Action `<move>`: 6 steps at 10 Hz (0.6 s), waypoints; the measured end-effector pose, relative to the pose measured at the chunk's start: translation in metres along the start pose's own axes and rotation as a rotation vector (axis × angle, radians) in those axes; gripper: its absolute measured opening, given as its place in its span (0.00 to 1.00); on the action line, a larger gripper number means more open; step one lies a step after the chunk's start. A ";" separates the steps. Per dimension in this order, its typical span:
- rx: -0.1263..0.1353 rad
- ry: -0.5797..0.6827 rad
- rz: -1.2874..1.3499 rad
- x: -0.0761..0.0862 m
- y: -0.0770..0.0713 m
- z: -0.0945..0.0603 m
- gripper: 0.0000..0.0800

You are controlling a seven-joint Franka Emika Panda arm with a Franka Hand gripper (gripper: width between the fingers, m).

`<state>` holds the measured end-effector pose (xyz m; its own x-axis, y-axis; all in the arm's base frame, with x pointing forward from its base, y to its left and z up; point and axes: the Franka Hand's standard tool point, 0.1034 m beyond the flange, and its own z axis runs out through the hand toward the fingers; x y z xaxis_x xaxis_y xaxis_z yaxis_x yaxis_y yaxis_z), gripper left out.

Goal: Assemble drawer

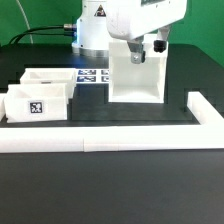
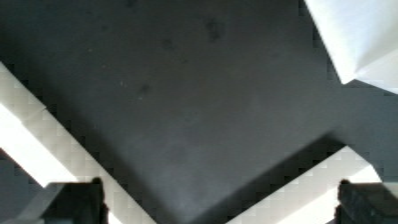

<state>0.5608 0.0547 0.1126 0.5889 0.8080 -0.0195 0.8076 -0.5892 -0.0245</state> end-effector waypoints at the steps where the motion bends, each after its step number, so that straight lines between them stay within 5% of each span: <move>1: 0.000 0.000 0.000 0.000 0.000 0.000 0.81; 6: -0.001 0.004 0.010 -0.001 0.000 -0.001 0.81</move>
Offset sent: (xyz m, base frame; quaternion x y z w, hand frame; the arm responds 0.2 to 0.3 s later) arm 0.0000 0.0000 0.0000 0.0000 0.0000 0.0000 1.0000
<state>0.5602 0.0540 0.1132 0.5971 0.8020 -0.0153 0.8017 -0.5973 -0.0229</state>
